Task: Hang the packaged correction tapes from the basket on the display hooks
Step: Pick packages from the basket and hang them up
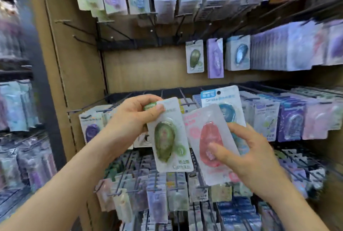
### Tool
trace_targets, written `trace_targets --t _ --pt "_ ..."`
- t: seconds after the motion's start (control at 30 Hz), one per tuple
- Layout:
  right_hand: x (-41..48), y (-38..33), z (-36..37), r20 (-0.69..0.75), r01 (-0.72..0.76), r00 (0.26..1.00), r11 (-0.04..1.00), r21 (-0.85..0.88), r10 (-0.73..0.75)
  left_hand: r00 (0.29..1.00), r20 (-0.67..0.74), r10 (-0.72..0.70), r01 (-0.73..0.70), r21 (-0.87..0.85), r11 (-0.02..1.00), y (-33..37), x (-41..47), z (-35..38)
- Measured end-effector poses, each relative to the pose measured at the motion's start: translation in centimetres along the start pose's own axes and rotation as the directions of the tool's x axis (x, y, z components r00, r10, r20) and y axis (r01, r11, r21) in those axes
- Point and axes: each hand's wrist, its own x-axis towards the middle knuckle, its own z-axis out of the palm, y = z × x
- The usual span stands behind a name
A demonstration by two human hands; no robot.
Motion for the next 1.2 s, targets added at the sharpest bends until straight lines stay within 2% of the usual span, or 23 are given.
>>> trace_targets --t 0.1,0.2,0.4,0.47,0.57,0.67,0.8,0.97,1.07,1.2 --pt "0.8 -0.6 1.0 -0.067 0.012 0.998 1.000 0.003 -0.012 0.998 0.038 0.045 -0.046 0.033 0.998 0.8 1.8 1.1" --pt "2.1 -1.7 1.9 -0.105 0.014 0.994 0.993 0.116 -0.002 0.985 -0.053 0.163 -0.158 0.087 0.984 1.4 3.4 2.4" --pt "5.5 -3.7 2.4 -0.125 0.002 0.992 0.969 0.246 0.030 0.943 -0.204 0.261 -0.280 -0.066 0.958 3.3 5.1 4.1" --pt "6.6 -3.7 1.9 -0.176 0.027 0.984 0.977 0.213 0.012 0.965 -0.136 0.225 -0.241 -0.122 0.963 3.3 5.1 3.8" --pt "8.2 -3.4 0.7 -0.218 0.029 0.976 0.983 0.182 0.012 0.975 0.064 0.214 -0.204 -0.132 0.970 2.5 5.0 3.6" --pt "9.6 -2.8 -0.5 -0.196 -0.001 0.980 0.995 0.103 0.021 0.971 0.127 0.204 -0.193 -0.093 0.977 2.1 6.3 3.6" --pt "11.5 -1.2 -3.2 -0.191 -0.016 0.981 0.995 0.103 0.036 0.953 0.262 0.151 -0.160 0.012 0.987 3.0 8.4 4.5" --pt "15.1 0.1 -6.5 -0.162 -0.006 0.986 0.980 0.198 0.039 0.958 0.053 0.283 -0.287 0.091 0.954 3.5 11.6 7.7" --pt "17.3 1.2 -7.3 -0.139 -0.002 0.990 0.984 0.175 0.027 0.942 -0.046 0.332 -0.325 0.118 0.938 2.9 13.2 9.1" --pt "19.6 2.2 -7.5 -0.072 -0.022 0.997 0.972 0.235 0.040 0.884 -0.175 0.434 -0.401 0.196 0.895 1.9 14.6 10.6"
